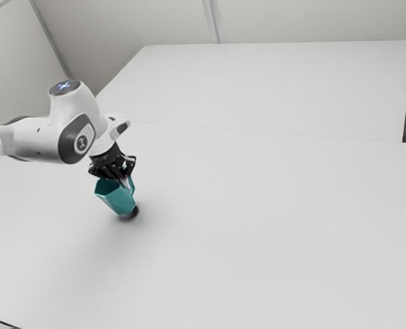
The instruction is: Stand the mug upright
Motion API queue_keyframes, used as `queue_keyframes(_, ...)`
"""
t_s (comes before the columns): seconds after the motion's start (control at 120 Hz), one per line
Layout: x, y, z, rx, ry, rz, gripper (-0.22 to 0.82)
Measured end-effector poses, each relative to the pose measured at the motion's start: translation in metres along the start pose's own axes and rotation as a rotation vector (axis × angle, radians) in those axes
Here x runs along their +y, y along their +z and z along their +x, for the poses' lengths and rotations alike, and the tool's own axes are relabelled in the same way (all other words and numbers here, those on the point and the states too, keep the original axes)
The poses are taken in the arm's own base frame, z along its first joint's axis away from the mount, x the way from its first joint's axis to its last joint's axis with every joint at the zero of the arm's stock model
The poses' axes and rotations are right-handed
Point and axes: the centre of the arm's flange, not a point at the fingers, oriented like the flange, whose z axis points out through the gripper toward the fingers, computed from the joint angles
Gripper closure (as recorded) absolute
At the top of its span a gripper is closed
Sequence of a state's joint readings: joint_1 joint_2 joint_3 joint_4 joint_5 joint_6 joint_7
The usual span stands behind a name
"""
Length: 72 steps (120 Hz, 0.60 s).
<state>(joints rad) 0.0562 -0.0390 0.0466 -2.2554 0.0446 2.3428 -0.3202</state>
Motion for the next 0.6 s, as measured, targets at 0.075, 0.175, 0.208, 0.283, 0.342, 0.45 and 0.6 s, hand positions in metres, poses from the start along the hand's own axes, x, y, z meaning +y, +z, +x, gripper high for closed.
queue_keyframes(0.075,0.002,0.009,-0.001,-0.012,-0.029,0.001,0.79)
queue_keyframes(0.175,0.005,0.02,-0.001,-0.024,-0.063,0.003,0.79)
queue_keyframes(0.208,0.006,0.022,-0.002,-0.025,-0.073,0.003,0.79)
queue_keyframes(0.283,0.007,0.027,-0.002,-0.028,-0.093,0.003,0.79)
queue_keyframes(0.342,0.009,0.027,-0.001,-0.027,-0.107,0.002,0.78)
queue_keyframes(0.45,0.011,0.026,-0.002,-0.024,-0.118,0.005,0.56)
queue_keyframes(0.6,0.013,0.017,-0.003,-0.012,-0.131,0.002,0.28)
